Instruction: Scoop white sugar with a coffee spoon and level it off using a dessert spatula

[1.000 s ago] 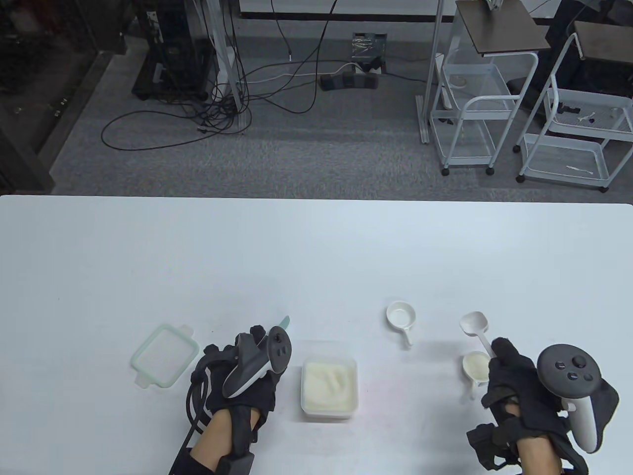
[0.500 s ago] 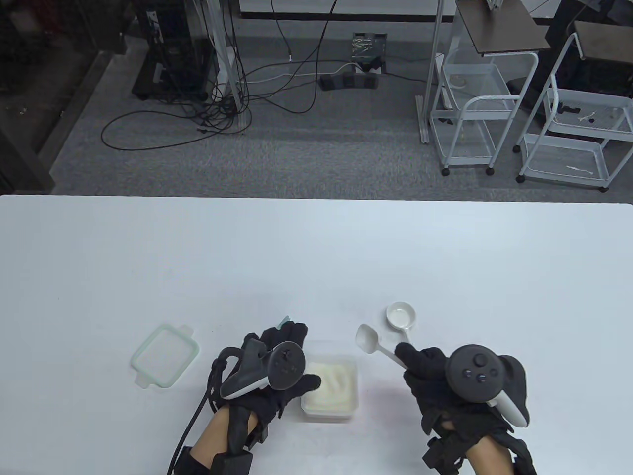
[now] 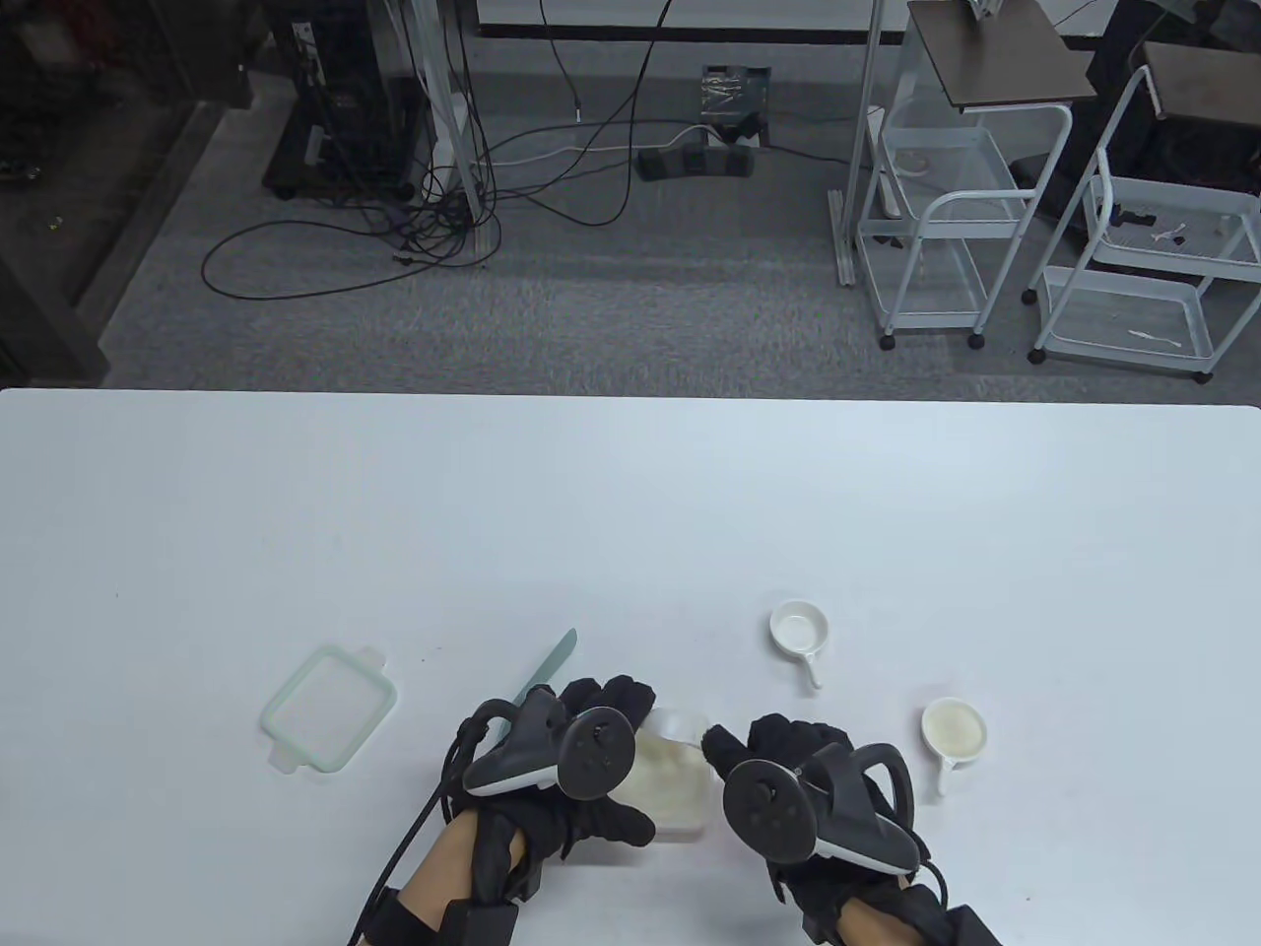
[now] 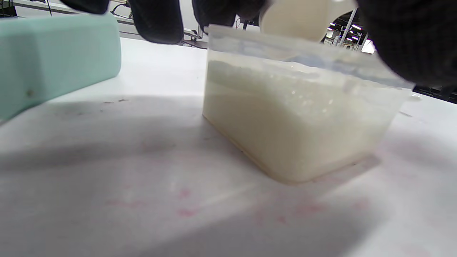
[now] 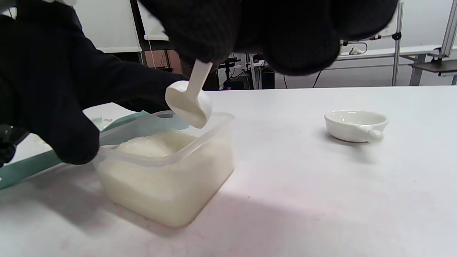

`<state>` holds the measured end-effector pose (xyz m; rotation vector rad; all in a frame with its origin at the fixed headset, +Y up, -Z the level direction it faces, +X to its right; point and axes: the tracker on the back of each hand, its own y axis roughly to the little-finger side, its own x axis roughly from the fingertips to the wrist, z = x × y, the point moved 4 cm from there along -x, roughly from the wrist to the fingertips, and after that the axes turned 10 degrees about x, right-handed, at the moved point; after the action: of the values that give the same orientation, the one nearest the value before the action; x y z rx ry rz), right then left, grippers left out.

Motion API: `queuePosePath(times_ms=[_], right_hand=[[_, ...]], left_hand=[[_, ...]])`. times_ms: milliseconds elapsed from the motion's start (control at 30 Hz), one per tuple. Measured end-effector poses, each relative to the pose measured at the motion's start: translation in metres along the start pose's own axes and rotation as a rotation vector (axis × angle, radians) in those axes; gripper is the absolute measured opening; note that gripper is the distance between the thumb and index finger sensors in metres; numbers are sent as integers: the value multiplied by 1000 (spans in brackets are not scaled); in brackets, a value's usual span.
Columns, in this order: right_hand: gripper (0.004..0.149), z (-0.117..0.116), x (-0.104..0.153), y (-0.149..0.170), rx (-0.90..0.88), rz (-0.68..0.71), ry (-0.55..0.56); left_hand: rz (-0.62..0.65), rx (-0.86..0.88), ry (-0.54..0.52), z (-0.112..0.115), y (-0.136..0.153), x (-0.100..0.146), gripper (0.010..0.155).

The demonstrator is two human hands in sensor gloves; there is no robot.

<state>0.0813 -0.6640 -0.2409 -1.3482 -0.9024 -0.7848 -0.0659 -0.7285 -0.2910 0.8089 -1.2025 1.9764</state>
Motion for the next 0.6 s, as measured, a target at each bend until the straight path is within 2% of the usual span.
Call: queuePosePath(times_ms=[233,400,500,600], right_hand=[[47,-5,-1,-13,121,22,15],[47,-13,-3,-18,165,25,-12],[47,-13,-3,-18,148,25,-21],[46,-18,-5,-15,44,33,-66]], left_hand=[[-11,-6,17,2,0,-1,114],[-18,-2,24,2,0,-1,114],[-19,-2,26,3,0,-2,114],[-23,-1,30,3,0,-2,114]])
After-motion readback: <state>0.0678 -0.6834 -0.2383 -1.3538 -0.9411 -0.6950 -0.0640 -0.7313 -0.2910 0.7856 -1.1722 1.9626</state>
